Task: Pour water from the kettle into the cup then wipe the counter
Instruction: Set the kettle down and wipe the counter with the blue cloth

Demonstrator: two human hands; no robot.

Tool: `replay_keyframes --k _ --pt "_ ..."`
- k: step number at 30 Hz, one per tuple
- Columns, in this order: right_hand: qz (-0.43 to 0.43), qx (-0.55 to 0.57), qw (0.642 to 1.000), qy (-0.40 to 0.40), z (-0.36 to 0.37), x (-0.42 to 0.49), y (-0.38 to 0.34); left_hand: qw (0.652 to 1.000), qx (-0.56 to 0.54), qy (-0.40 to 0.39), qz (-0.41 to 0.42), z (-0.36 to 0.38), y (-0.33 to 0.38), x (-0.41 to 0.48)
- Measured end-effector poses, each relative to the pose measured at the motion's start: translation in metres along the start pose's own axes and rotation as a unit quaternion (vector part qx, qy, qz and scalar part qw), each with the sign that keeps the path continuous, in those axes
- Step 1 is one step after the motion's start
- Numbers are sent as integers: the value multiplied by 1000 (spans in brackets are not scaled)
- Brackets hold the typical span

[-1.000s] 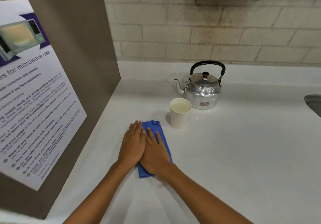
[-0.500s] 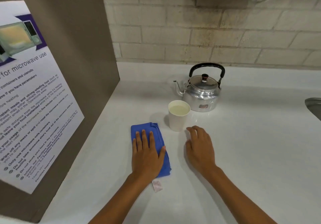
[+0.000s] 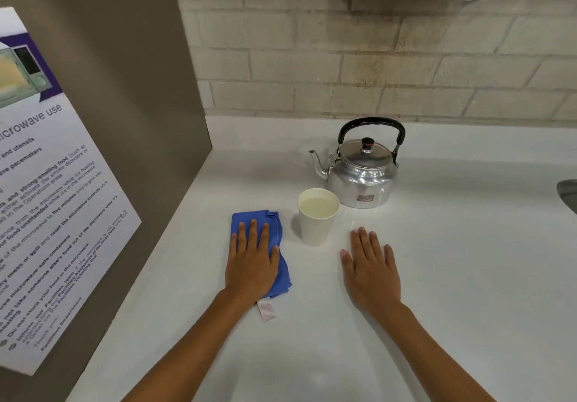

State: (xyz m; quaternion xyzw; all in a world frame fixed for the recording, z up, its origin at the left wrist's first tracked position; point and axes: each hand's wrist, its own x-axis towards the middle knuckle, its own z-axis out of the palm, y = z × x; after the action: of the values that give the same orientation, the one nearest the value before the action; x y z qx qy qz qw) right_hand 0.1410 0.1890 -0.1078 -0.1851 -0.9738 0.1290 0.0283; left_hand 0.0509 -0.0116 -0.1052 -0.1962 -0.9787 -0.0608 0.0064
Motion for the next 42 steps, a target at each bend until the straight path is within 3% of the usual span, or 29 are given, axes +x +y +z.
replay_keyframes --k 26,39,42 --pt "1 19 1000 7 1 2 -4 999 -11 15 40 2 -13 180" --pt "3 15 1000 -6 -3 3 -3 999 -34 -22 31 2 -11 201" --pt "5 14 1000 -1 -2 2 -2 997 -78 15 21 -13 -3 190"
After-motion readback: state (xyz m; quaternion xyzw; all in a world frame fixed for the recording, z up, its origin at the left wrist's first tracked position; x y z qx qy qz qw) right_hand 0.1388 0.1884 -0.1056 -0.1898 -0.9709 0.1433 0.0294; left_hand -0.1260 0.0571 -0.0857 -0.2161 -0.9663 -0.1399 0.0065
